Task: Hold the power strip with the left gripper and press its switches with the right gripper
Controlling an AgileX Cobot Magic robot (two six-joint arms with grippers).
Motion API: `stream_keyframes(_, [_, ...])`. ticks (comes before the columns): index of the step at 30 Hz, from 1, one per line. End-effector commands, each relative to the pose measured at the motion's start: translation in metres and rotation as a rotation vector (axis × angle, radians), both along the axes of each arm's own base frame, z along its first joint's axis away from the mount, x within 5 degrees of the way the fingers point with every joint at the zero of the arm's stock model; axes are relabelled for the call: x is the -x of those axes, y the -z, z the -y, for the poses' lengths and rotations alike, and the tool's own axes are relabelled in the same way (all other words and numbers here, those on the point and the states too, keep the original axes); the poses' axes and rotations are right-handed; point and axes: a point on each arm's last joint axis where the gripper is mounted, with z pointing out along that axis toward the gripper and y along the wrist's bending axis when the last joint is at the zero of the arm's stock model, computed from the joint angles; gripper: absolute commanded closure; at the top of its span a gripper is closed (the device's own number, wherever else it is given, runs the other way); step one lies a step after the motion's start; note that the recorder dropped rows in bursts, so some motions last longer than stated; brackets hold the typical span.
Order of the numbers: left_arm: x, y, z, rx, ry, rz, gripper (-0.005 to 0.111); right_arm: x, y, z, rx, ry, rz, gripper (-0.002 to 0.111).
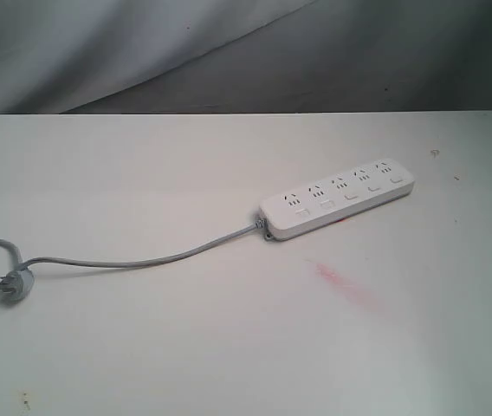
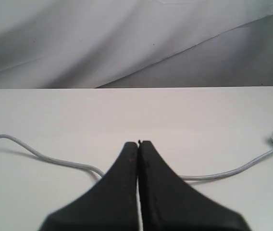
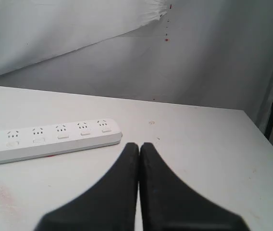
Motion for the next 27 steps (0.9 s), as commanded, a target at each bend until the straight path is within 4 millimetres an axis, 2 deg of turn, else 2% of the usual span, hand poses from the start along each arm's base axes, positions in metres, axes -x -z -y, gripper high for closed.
stream_keyframes(1, [0.0,0.0,0.0,0.014,-0.003,0.008,0.107,0.0,0.001,0.0,-0.009,0.005,0.003,0.108])
stream_keyframes(17, [-0.001,-0.006,0.0,0.053,-0.006,0.076,0.107,0.0,-0.002,0.0,-0.031,0.003,0.032,0.108])
stream_keyframes(20, [-0.001,-0.01,0.0,0.147,-0.01,0.108,0.107,0.0,-0.011,0.0,-0.063,0.002,0.121,0.108])
stream_keyframes(22, [-0.001,-0.014,0.0,0.223,-0.015,0.144,0.107,0.0,-0.018,0.0,-0.15,0.003,0.194,0.108])
stream_keyframes(25, [-0.001,-0.021,-0.001,0.388,-0.026,0.198,0.107,0.002,-0.031,0.005,-0.461,0.022,0.3,0.108])
stream_keyframes(27, [-0.001,-0.019,0.0,0.53,-0.028,0.156,0.107,0.002,-0.03,0.006,-0.657,0.024,0.255,0.108])
